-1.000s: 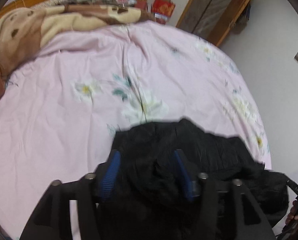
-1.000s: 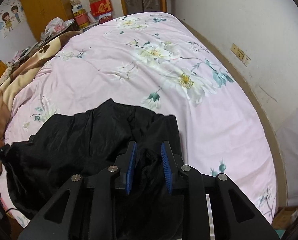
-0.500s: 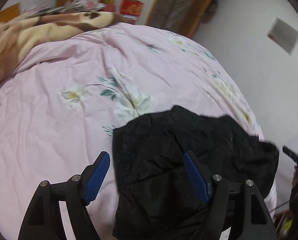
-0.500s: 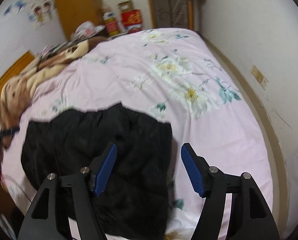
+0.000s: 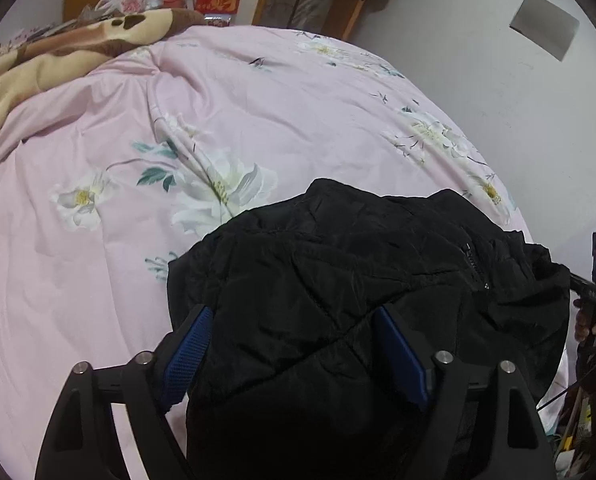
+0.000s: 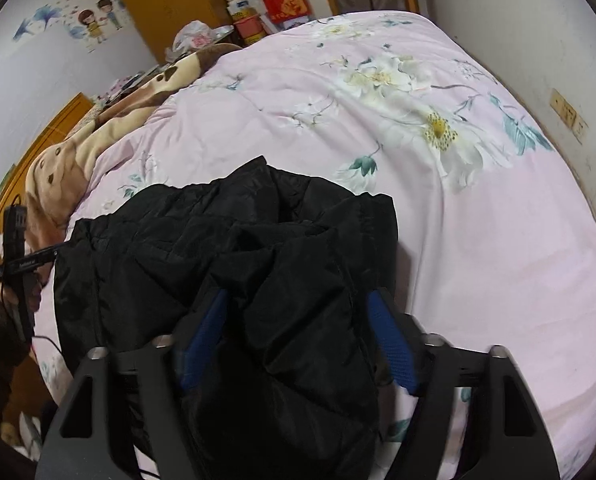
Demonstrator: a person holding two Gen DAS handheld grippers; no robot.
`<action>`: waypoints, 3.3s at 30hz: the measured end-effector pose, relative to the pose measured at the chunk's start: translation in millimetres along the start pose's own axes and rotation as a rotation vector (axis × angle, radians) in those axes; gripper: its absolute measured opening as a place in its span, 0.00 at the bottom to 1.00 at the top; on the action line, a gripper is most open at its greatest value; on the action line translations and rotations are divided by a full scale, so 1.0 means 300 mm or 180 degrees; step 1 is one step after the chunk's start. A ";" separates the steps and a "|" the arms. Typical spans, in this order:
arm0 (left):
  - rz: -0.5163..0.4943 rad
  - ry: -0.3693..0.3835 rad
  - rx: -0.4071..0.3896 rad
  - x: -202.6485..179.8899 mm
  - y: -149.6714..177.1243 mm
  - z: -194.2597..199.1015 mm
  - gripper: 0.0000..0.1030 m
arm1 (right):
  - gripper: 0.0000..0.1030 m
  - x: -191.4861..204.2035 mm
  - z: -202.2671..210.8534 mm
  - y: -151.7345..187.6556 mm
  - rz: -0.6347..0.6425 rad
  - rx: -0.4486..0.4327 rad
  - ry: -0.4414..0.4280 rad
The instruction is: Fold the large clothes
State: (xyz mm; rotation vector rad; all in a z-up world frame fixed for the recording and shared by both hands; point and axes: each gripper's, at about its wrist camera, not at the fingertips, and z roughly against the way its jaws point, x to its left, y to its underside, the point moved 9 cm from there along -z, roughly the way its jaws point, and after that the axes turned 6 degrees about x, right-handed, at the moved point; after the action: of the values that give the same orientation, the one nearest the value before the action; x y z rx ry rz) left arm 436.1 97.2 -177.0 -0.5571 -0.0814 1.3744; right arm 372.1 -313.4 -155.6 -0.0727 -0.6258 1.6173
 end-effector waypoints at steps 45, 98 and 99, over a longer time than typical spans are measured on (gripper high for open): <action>0.0580 -0.0792 -0.0297 0.150 -0.222 0.030 0.55 | 0.55 -0.048 -0.027 -0.291 -0.0063 -0.0213 0.1559; 0.0328 -0.1068 -0.0103 -0.083 0.151 -0.248 0.68 | 0.58 0.078 -0.227 0.123 -0.0033 -0.0138 0.1263; 0.0327 -0.1086 -0.0122 -0.084 0.154 -0.251 0.68 | 0.58 0.070 -0.245 0.131 -0.0065 -0.0103 0.1283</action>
State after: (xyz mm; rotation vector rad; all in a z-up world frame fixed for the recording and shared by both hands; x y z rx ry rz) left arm 416.9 52.9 -255.3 -0.3573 -0.3598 1.5608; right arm 362.6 -268.5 -228.3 -0.4043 -0.3386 1.5154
